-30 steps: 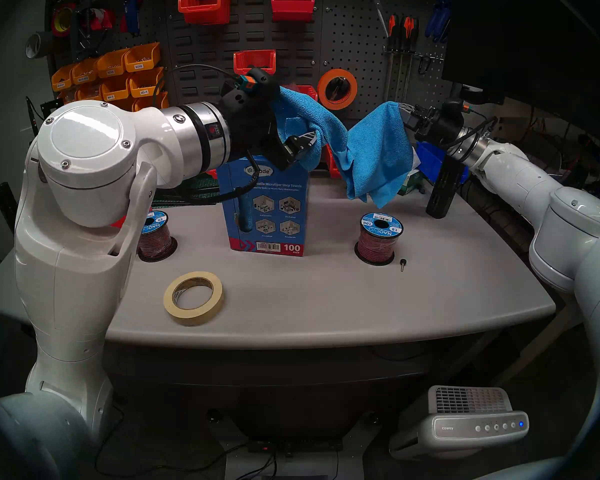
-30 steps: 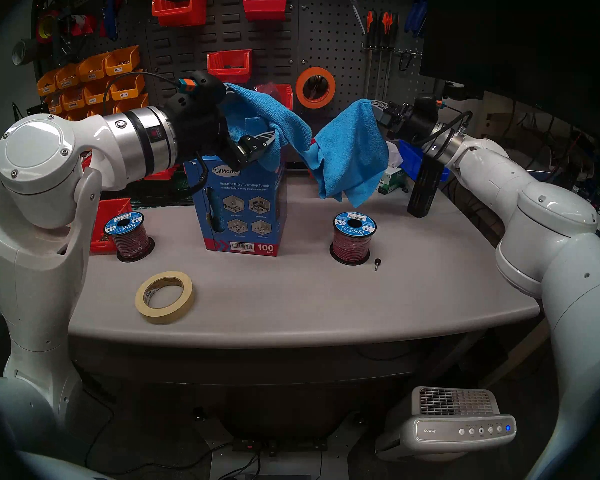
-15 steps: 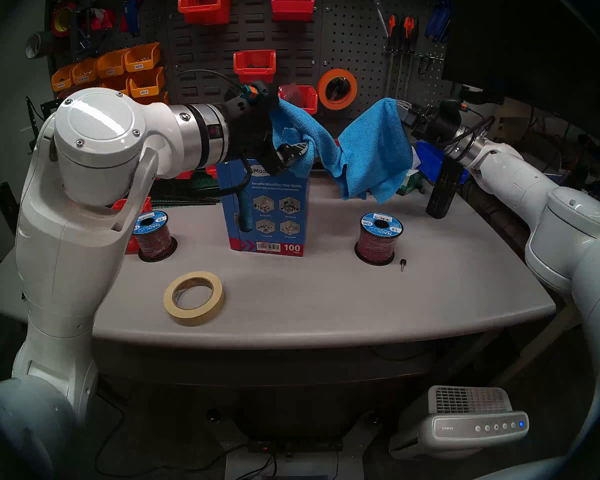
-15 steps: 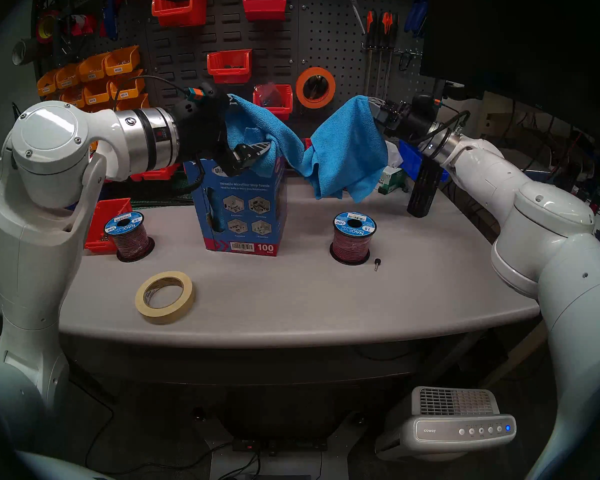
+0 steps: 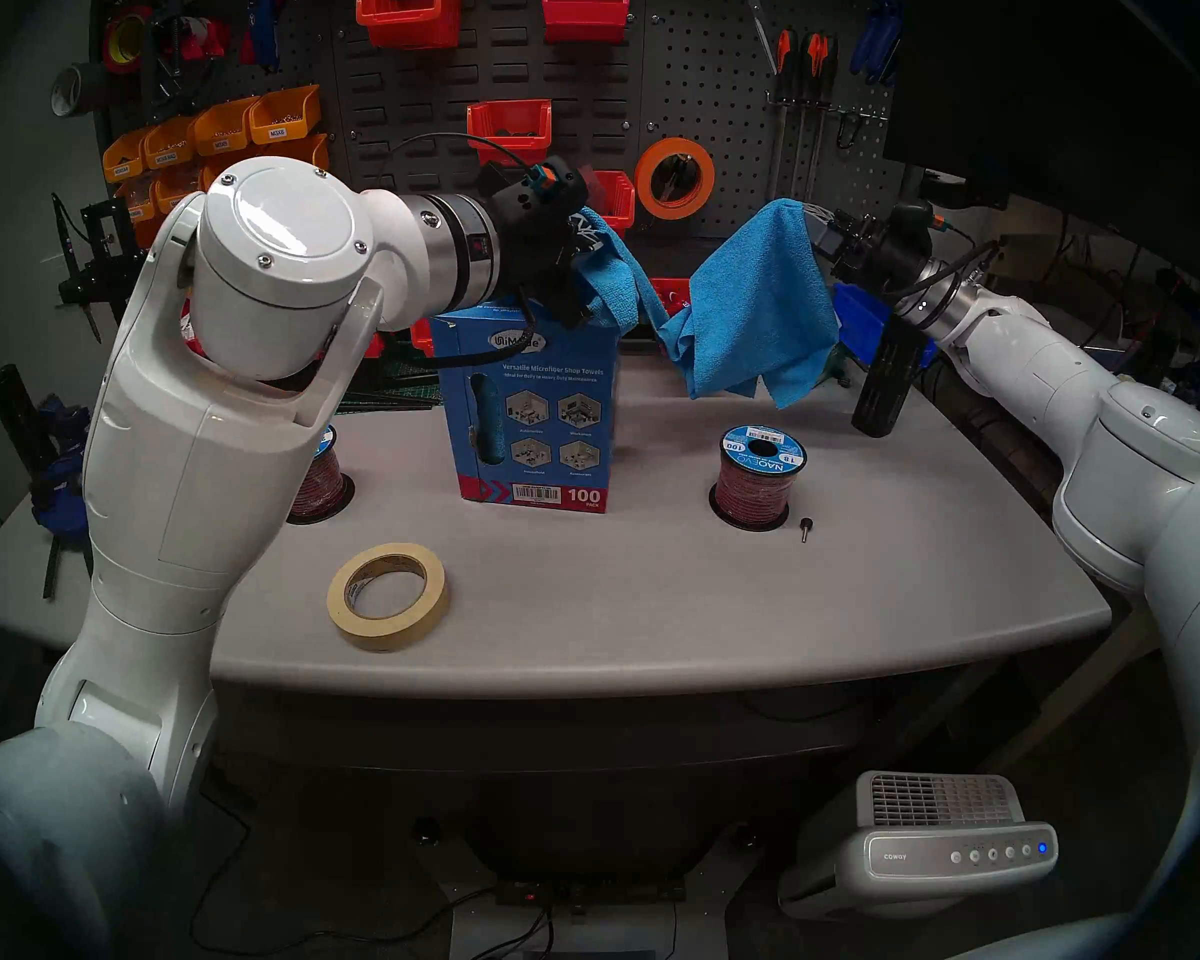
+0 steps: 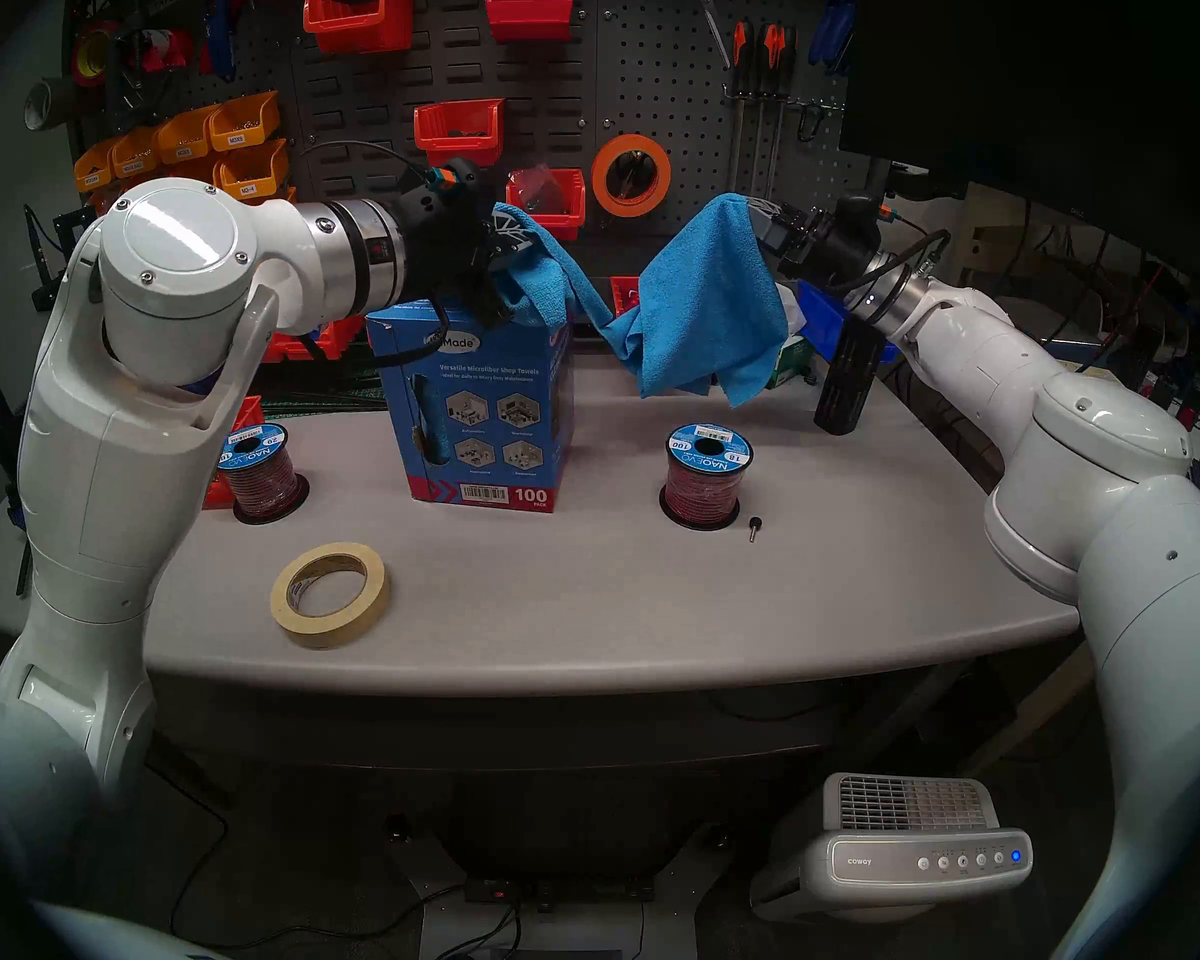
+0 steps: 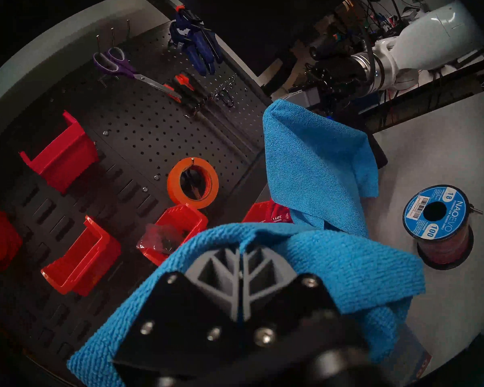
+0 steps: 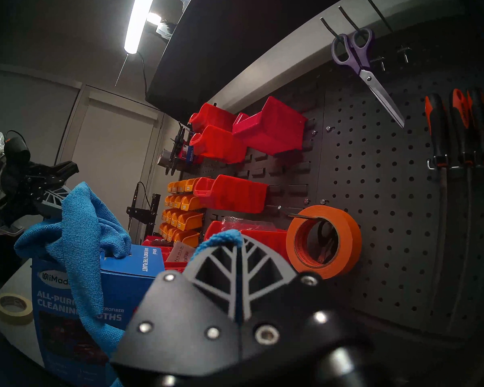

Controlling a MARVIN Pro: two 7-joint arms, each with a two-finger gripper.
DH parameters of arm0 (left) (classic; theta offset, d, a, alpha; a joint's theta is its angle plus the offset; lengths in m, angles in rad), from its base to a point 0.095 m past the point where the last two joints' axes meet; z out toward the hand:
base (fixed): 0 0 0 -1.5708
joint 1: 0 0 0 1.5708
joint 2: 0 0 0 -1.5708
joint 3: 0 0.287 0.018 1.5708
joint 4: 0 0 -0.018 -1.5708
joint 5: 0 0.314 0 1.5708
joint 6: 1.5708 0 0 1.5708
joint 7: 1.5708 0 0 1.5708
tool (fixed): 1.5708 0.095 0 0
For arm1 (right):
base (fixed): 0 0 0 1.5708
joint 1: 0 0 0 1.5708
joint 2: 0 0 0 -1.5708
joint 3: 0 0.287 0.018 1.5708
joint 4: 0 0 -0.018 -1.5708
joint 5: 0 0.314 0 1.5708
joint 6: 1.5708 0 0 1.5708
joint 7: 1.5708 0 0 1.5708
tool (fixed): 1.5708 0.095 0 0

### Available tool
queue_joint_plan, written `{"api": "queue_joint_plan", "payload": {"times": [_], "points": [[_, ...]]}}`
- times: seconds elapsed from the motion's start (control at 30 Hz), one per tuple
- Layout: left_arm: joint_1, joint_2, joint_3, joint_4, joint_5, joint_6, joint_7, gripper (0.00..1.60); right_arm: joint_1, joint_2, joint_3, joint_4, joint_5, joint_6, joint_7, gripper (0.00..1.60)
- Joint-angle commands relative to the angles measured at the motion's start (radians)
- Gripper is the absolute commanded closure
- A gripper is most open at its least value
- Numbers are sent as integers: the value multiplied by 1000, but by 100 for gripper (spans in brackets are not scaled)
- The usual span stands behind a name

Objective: Take out a shop towel

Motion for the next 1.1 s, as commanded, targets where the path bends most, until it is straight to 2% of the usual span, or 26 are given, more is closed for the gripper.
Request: {"api": "queue_joint_plan", "payload": {"times": [0.0,0.1,0.13,0.17,0.57,0.77,1.07], "points": [[-102,-37,2,11,38,-5,44,160,28,-2,22,-6,18,4,23,160],[-116,-46,7,22,51,-3,55,160,26,-4,26,-7,20,4,23,160],[-120,-51,5,24,54,0,61,160,25,-5,29,-8,21,4,23,59],[-124,-54,5,27,57,0,64,160,24,-5,30,-9,22,5,23,2],[-141,-85,3,54,97,17,107,160,17,9,33,-33,12,22,23,0],[-148,-104,7,63,111,32,126,160,-11,22,32,-62,11,30,23,0],[-151,-135,22,74,124,53,147,160,-25,6,43,-85,20,58,23,0]]}}
